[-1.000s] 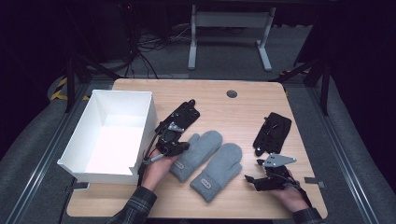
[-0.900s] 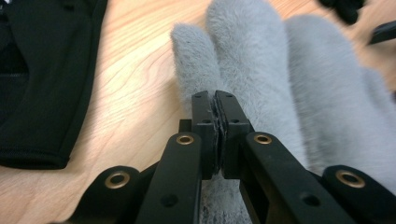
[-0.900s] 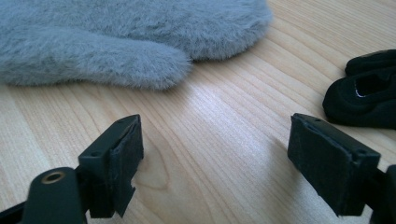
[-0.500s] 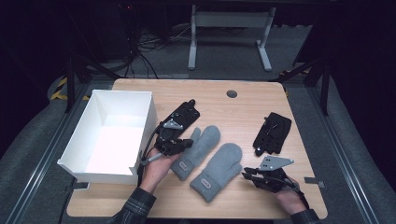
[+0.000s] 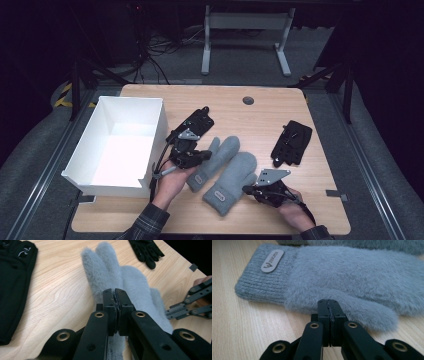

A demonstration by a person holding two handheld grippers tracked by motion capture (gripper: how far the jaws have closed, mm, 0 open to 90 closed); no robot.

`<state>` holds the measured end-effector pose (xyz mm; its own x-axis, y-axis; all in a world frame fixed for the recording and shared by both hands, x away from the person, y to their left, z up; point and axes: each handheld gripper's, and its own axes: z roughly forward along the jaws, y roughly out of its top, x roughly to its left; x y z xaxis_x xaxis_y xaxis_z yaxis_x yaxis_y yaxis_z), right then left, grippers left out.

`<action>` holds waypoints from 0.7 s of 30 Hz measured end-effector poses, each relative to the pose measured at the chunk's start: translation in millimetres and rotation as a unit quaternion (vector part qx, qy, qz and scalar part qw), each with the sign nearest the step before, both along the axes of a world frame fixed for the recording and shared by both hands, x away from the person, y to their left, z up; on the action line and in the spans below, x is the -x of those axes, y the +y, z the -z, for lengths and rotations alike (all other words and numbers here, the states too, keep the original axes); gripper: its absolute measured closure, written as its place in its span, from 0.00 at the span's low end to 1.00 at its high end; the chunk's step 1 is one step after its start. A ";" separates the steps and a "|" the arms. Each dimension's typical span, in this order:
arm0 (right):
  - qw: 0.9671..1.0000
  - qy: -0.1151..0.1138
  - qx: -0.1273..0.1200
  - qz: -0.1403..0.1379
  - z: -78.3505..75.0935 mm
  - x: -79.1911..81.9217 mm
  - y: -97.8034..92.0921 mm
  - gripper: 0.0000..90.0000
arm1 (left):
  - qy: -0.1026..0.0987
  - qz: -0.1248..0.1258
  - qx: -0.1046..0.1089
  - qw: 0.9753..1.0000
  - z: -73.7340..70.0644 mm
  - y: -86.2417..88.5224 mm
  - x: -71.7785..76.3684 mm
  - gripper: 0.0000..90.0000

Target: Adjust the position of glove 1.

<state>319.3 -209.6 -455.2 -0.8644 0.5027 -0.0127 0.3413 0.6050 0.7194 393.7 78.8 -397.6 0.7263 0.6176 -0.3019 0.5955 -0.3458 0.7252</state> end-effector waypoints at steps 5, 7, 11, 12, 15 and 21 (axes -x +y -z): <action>1.000 -0.004 0.000 0.003 -0.9 -3.0 2.4 1.00 | 0.005 0.008 0.004 1.000 -3.5 -4.5 4.1 0.98; 1.000 -0.003 0.001 0.002 -0.8 -4.2 3.4 1.00 | 0.005 0.012 0.009 1.000 -5.4 -6.6 6.3 0.98; 1.000 -0.004 0.002 0.002 -0.2 -6.4 5.3 1.00 | 0.004 0.019 0.013 1.000 -8.4 -10.2 8.7 0.98; 1.000 -0.003 0.001 0.003 -0.1 -6.9 5.9 1.00 | 0.005 0.019 0.011 1.000 -9.0 -11.0 9.2 0.98; 1.000 -0.005 0.001 0.004 0.2 -8.8 7.6 1.00 | 0.006 0.022 0.014 1.000 -10.5 -13.2 11.1 0.98; 1.000 -0.005 -0.002 0.001 0.8 -14.0 14.5 1.00 | 0.009 0.032 0.008 0.999 -10.8 -19.5 13.6 0.98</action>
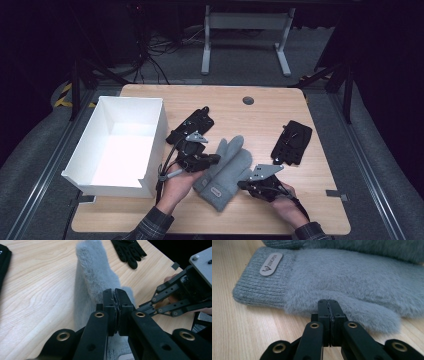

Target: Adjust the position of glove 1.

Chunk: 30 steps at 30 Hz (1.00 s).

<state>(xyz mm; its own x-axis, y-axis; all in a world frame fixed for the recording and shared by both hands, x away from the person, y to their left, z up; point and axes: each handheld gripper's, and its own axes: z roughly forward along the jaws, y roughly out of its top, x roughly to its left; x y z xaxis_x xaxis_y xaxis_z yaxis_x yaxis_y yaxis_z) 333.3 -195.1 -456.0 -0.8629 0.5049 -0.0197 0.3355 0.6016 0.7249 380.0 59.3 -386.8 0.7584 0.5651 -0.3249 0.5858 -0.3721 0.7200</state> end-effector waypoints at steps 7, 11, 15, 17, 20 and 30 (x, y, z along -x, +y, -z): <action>1.000 0.002 -0.005 0.001 1.8 -6.6 6.9 1.00 | 0.008 0.019 -0.007 1.000 4.4 -18.7 3.8 0.98; 1.000 -0.001 -0.006 0.000 2.4 -8.7 10.3 1.00 | 0.014 0.029 -0.010 0.999 11.6 -30.4 5.4 0.97; 1.000 0.000 -0.005 0.001 3.3 -9.5 10.2 1.00 | 0.018 0.045 0.005 0.999 14.4 -39.1 7.0 0.95; 1.000 0.000 -0.005 0.002 2.6 -9.0 9.2 1.00 | 0.021 0.051 0.017 0.998 12.6 -40.2 7.6 0.91; 1.000 -0.001 -0.009 0.002 1.1 -7.7 7.4 1.00 | 0.004 0.045 0.022 0.999 6.6 -35.7 8.2 0.92; 0.999 0.019 -0.036 -0.025 -4.7 17.3 6.0 1.00 | -0.029 -0.040 -0.041 0.998 14.4 17.5 -5.4 1.00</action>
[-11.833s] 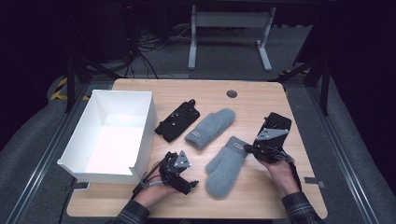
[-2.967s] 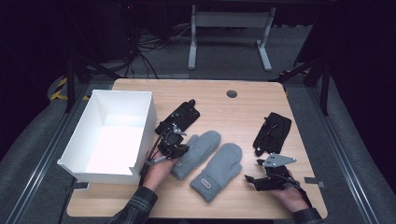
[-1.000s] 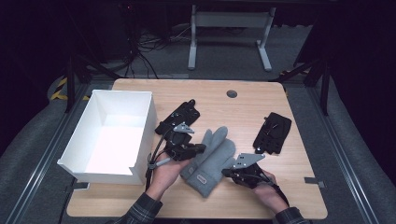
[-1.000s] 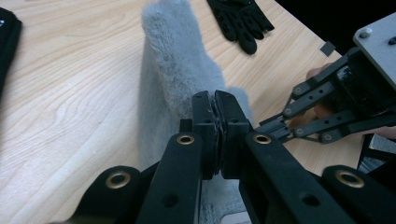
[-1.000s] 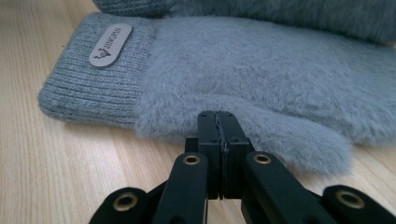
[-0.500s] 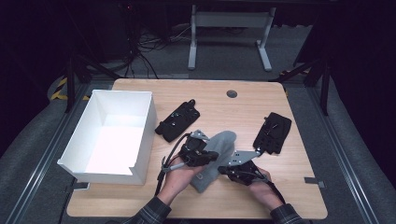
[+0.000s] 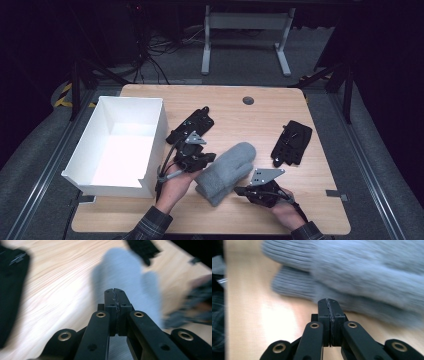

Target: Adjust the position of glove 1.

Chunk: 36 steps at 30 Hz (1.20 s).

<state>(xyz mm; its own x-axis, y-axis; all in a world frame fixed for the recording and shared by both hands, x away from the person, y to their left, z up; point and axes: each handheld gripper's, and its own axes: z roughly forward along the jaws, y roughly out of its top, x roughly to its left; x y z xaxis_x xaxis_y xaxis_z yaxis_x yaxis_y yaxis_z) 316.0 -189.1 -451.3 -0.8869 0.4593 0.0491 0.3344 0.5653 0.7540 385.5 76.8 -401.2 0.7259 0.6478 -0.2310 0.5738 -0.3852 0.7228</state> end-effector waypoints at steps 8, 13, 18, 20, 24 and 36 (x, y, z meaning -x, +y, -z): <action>0.999 0.003 -0.023 -0.041 -2.0 4.9 32.6 1.00 | 0.031 -0.012 -0.034 0.999 25.1 16.6 3.5 1.00; 0.999 0.000 -0.019 -0.047 -1.5 4.9 41.2 1.00 | 0.049 0.005 -0.032 0.998 29.8 14.6 11.0 1.00; 0.999 -0.008 -0.030 -0.044 -8.5 6.3 37.2 1.00 | 0.047 0.010 -0.010 0.999 21.5 14.4 16.0 1.00; 0.998 -0.010 -0.034 -0.043 -12.1 8.5 33.9 1.00 | 0.048 0.016 -0.007 0.999 19.4 14.1 18.7 1.00; 0.998 -0.006 -0.031 -0.046 -14.1 10.9 28.6 1.00 | 0.058 0.024 -0.022 0.998 24.6 12.1 22.7 1.00; 1.000 -0.007 0.012 -0.018 -4.8 14.1 9.6 0.79 | 0.041 0.013 -0.017 0.999 17.5 20.4 15.5 0.77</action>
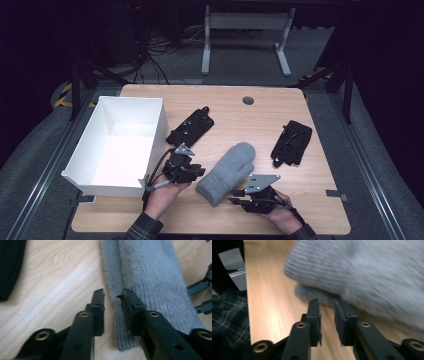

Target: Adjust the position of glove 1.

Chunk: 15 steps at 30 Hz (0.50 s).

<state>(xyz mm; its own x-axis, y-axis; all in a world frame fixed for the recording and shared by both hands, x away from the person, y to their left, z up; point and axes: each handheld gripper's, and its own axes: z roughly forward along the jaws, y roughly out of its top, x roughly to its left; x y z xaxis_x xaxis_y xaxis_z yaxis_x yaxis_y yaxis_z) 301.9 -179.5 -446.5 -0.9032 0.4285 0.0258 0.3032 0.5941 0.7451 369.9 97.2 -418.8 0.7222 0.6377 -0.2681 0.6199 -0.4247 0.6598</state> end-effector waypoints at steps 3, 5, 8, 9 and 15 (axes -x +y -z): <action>1.000 -0.006 0.006 0.020 0.4 -0.2 -13.0 0.72 | -0.014 0.000 -0.001 1.000 -4.8 -1.8 -3.4 0.67; 0.999 -0.010 0.009 0.034 0.5 -0.8 -22.1 0.66 | -0.019 0.008 0.001 1.000 -8.5 -4.6 -6.0 0.60; 0.998 -0.014 0.012 0.058 1.3 -2.2 -37.3 0.57 | -0.024 0.026 -0.003 0.999 -14.1 -11.2 -9.7 0.53; 0.997 -0.015 0.015 0.070 2.2 -3.0 -43.6 0.54 | -0.031 0.033 0.000 0.999 -16.3 -14.0 -11.3 0.50; 0.993 -0.006 0.017 0.116 8.5 -8.6 -74.2 0.37 | -0.043 0.055 0.003 0.998 -24.8 -26.9 -20.2 0.39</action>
<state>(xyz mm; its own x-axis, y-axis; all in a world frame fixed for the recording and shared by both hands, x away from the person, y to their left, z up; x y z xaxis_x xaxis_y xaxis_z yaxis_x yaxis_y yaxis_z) 310.5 -253.7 -455.1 -0.7805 0.6252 -0.0017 0.4264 0.5344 0.7298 390.1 70.2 -393.9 0.8080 0.5524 -0.2050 0.5104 -0.4826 0.7117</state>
